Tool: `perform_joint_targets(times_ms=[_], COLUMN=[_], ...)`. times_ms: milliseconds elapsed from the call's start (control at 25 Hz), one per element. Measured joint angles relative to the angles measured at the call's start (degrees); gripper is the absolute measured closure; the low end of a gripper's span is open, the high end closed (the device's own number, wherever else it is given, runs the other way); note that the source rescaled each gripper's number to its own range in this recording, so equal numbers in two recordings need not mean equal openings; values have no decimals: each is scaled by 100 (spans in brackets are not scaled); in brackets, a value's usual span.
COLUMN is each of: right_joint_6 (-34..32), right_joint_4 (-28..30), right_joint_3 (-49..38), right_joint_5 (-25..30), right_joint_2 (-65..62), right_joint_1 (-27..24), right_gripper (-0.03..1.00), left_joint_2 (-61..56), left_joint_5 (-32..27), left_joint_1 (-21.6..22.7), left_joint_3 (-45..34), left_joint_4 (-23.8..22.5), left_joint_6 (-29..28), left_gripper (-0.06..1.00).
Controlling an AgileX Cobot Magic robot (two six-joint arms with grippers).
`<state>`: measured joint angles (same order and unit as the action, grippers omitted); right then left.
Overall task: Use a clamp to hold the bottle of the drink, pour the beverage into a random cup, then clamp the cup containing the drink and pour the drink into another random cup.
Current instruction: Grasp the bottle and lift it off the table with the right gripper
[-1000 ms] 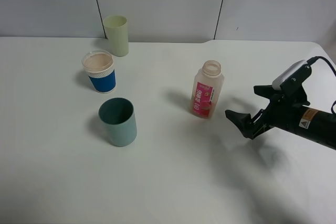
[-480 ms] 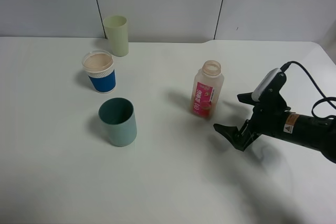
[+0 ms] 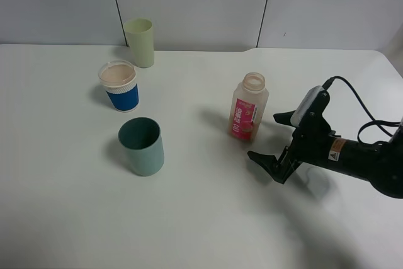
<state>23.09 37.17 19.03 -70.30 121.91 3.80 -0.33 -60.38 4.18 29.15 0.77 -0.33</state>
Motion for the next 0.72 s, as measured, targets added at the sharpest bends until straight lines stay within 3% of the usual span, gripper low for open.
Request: perform_joint_targets(times_ms=[720], right_joint_6=[185], right_joint_4=[140], right_joint_3=[698], right_joint_5=[27], right_joint_2=[155], right_joint_1=[318], right_gripper=[-3], left_joint_2=[0], left_joint_5=[0], left_joint_1=[0], left_joint_3=[0], left_joint_4=[0], left_joint_6=[0], left_gripper=[7])
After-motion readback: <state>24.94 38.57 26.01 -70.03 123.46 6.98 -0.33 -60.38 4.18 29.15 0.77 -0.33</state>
